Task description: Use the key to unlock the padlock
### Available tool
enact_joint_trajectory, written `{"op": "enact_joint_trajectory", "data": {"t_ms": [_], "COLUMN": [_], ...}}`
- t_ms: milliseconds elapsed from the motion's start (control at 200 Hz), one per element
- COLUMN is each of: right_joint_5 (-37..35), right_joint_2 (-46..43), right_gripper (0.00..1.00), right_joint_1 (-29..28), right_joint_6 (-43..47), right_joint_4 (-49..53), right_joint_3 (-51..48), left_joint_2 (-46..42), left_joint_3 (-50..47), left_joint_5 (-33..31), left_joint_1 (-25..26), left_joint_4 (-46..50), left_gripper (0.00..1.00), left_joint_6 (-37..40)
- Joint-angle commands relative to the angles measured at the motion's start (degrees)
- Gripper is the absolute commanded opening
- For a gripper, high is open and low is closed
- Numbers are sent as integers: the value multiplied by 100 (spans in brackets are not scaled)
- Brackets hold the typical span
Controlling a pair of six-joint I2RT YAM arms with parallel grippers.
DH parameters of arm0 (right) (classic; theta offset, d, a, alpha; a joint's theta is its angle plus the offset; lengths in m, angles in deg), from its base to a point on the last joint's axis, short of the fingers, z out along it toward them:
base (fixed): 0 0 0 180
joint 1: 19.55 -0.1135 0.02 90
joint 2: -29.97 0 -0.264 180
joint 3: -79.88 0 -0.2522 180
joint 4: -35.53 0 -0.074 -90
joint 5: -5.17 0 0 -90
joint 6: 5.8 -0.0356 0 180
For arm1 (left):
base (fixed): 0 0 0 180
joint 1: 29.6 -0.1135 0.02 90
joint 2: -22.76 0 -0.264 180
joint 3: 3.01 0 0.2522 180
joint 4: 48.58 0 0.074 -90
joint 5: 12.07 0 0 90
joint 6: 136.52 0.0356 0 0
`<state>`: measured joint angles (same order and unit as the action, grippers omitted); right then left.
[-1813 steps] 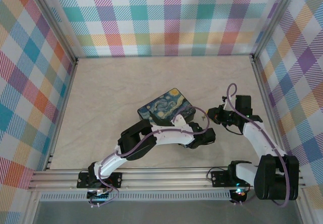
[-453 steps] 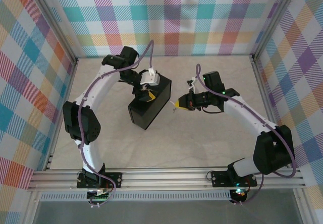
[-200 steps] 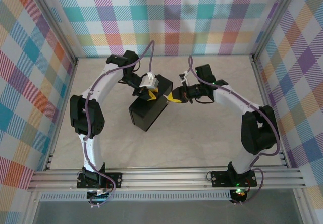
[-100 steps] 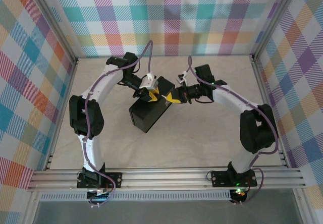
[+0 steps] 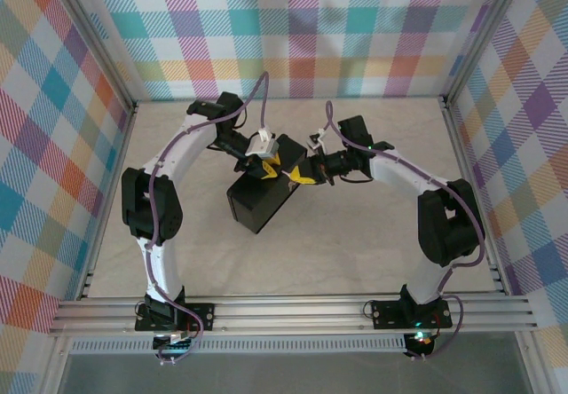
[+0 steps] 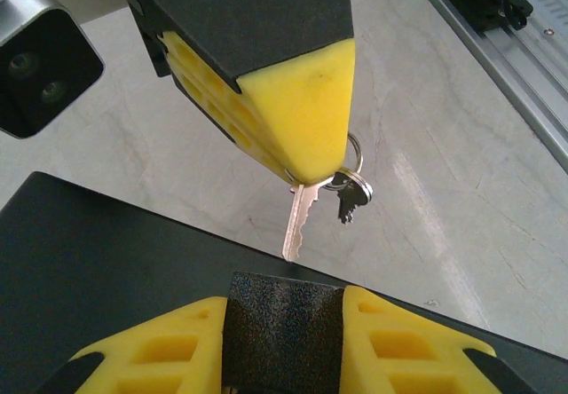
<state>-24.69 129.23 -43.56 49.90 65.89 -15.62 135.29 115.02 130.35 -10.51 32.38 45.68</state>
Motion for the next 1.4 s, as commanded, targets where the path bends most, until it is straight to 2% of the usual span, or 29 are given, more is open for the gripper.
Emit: {"op": "enact_joint_trajectory", "data": {"t_ms": [0,750,1395], "right_joint_5": [175,176,200], "right_joint_2": [80,200,-78], "right_gripper": [0,0,0], "right_joint_1": [-34,-108,53], "right_joint_6": [-50,-98,-103], "right_joint_4": [-65,105,73], "right_joint_3": [133,375,-17], "left_joint_2": [-179,-267,-249], "left_joint_3": [-113,-247,-268], "left_joint_5": [45,-26,-107], "left_joint_1": [68,139,130], "left_joint_4": [-3,-161,-242], "left_gripper": [27,27,27], "left_joint_6": [39,-1,-96]}}
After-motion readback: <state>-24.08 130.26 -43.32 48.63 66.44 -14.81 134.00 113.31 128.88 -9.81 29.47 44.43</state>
